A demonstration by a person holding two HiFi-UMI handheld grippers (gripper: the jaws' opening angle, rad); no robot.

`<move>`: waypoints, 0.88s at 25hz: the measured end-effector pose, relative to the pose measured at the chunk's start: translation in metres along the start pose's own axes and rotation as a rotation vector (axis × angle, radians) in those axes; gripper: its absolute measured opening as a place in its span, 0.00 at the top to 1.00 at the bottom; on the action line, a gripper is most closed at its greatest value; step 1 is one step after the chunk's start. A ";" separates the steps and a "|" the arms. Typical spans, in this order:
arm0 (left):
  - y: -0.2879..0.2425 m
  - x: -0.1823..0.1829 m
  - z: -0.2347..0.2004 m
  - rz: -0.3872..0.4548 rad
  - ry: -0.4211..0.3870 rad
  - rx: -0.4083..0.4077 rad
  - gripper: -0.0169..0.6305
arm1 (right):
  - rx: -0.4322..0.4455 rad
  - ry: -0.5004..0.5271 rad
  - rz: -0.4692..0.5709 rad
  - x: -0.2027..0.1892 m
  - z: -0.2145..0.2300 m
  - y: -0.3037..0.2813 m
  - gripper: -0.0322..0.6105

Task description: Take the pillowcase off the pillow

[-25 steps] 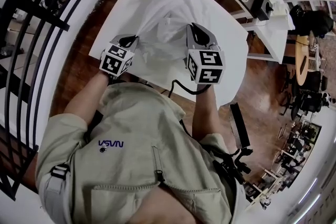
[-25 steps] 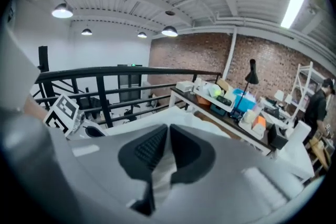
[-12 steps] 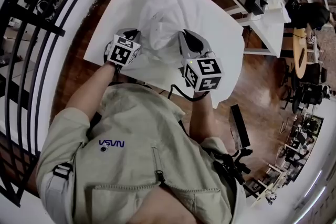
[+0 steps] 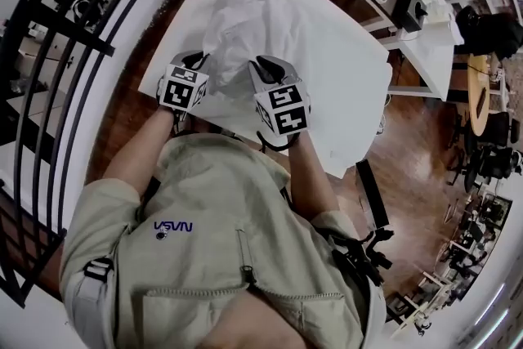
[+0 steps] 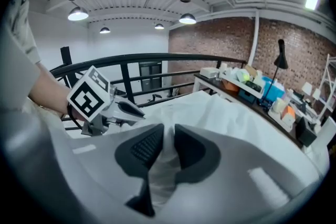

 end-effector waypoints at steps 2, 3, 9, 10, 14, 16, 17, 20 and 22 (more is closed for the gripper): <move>0.009 0.000 -0.003 0.015 0.016 0.021 0.90 | 0.024 0.015 0.006 0.001 -0.003 -0.001 0.81; 0.013 0.001 -0.005 0.024 0.022 0.033 0.90 | 0.036 0.022 0.012 0.003 -0.005 0.000 0.78; 0.041 0.020 -0.015 0.091 0.025 0.139 0.90 | 0.086 0.061 0.101 0.020 -0.010 0.021 0.75; 0.044 0.025 -0.014 0.103 0.014 0.151 0.90 | 0.086 0.063 0.123 0.023 -0.008 0.027 0.75; 0.052 0.049 -0.015 0.158 -0.028 0.199 0.89 | 0.088 0.084 0.191 0.035 0.001 0.045 0.75; 0.054 0.062 -0.013 0.177 -0.063 0.210 0.87 | 0.087 0.094 0.212 0.037 0.008 0.052 0.75; 0.053 0.068 -0.011 0.183 -0.082 0.211 0.85 | 0.087 0.099 0.221 0.037 0.011 0.055 0.75; 0.050 0.084 -0.004 0.197 -0.133 0.205 0.80 | 0.087 0.114 0.238 0.040 0.019 0.060 0.75; 0.045 0.095 0.000 0.209 -0.150 0.189 0.76 | 0.083 0.123 0.236 0.043 0.023 0.060 0.75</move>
Point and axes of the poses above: the fingertips, and each gripper's own axes: y backward along the fingers, z to its right, x out of its top, the point moved 3 cm from there along y, backward along the fingers, and after that the axes turned 12 degrees about x, right-handed, at the moved point
